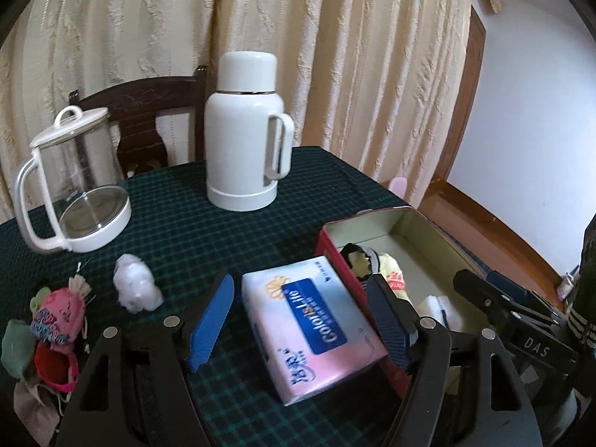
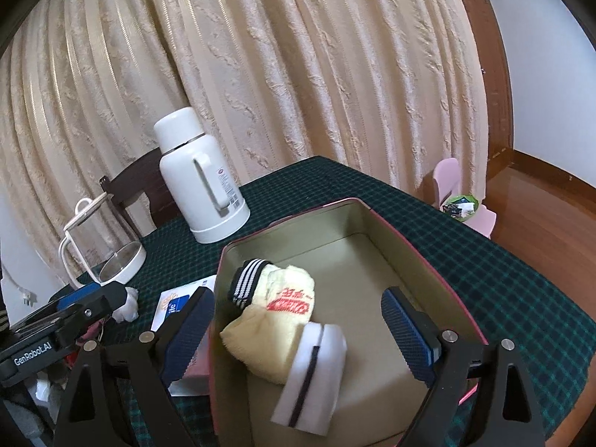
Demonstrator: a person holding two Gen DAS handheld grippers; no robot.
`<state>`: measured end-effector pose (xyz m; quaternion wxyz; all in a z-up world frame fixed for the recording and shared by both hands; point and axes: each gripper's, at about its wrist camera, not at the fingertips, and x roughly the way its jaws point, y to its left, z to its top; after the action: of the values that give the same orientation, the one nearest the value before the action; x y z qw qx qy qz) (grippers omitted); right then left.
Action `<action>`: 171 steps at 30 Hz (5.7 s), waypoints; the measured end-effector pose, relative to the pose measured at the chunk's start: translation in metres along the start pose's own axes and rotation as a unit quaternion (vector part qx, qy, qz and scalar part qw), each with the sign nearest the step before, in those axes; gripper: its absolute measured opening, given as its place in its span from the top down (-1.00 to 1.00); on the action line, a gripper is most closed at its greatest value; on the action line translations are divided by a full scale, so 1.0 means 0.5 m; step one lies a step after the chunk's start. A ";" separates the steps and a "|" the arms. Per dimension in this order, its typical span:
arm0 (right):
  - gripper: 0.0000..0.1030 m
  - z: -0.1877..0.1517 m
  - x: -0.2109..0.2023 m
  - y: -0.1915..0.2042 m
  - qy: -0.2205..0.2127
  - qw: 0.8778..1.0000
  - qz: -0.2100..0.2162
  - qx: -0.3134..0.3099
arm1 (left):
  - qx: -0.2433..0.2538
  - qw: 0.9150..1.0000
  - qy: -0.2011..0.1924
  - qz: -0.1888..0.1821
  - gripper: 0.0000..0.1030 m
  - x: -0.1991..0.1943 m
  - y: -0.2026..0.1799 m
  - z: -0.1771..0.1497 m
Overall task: Organize soft objects
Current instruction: 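Lower the cream towel into the tin box and open the left tool, then move both tools back toward the pile of soft items, then grasp the mauve face mask with the left tool, then grasp the pink embroidered pouch with the right tool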
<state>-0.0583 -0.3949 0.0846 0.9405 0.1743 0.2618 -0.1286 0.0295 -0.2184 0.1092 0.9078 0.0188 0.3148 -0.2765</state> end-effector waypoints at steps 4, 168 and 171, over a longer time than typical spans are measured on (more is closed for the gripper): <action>-0.82 0.001 -0.006 0.008 -0.003 1.000 -0.004 -0.002 | -0.010 1.000 0.000 0.002 -0.45 -0.009 0.020 -0.010; -0.46 -0.161 0.275 0.693 0.196 0.935 0.208 -0.209 | -0.208 0.950 -0.126 0.194 0.89 -0.396 0.516 -0.202; -0.46 -0.145 0.257 0.675 0.188 0.939 0.214 -0.193 | -0.206 0.950 -0.129 0.195 0.89 -0.396 0.513 -0.198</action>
<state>0.1283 -0.0799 0.0452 0.8949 0.0619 0.4105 0.1637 -0.0230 0.1163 0.1091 0.9610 -0.1434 0.2354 -0.0238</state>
